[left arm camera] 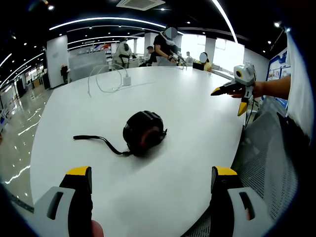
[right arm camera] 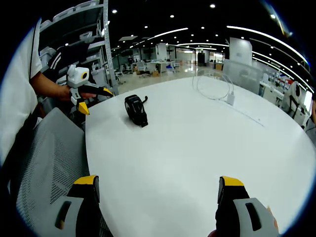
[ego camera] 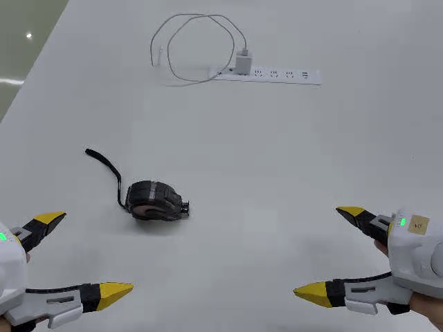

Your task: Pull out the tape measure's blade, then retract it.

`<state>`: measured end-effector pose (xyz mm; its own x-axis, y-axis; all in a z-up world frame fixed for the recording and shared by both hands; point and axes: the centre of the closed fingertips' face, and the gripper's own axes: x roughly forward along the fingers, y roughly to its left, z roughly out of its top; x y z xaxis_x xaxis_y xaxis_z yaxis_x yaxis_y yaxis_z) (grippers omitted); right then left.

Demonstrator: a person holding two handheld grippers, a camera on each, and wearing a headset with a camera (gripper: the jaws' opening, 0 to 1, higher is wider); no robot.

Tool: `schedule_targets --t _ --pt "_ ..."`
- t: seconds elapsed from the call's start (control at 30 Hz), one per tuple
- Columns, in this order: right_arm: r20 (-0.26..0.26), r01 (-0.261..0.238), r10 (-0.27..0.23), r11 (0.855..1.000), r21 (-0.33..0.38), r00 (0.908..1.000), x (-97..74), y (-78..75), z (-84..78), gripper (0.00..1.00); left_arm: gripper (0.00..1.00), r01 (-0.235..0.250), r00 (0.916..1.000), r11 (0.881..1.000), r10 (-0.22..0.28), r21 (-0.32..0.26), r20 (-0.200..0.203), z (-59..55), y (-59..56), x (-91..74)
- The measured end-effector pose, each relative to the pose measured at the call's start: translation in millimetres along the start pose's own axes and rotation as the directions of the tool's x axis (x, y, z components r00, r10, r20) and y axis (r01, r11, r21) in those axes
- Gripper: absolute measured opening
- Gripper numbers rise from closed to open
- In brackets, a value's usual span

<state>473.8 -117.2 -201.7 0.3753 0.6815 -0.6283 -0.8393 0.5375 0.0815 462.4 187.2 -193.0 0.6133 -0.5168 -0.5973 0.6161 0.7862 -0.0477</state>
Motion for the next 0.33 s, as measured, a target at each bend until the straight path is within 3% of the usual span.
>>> schedule_targets --t 0.33 --pt "0.0 0.005 -0.005 1.0 0.006 1.0 -2.3 0.2 -1.4 0.99 0.99 0.003 1.0 1.0 -0.003 0.01 -0.006 0.0 -1.5 0.6"
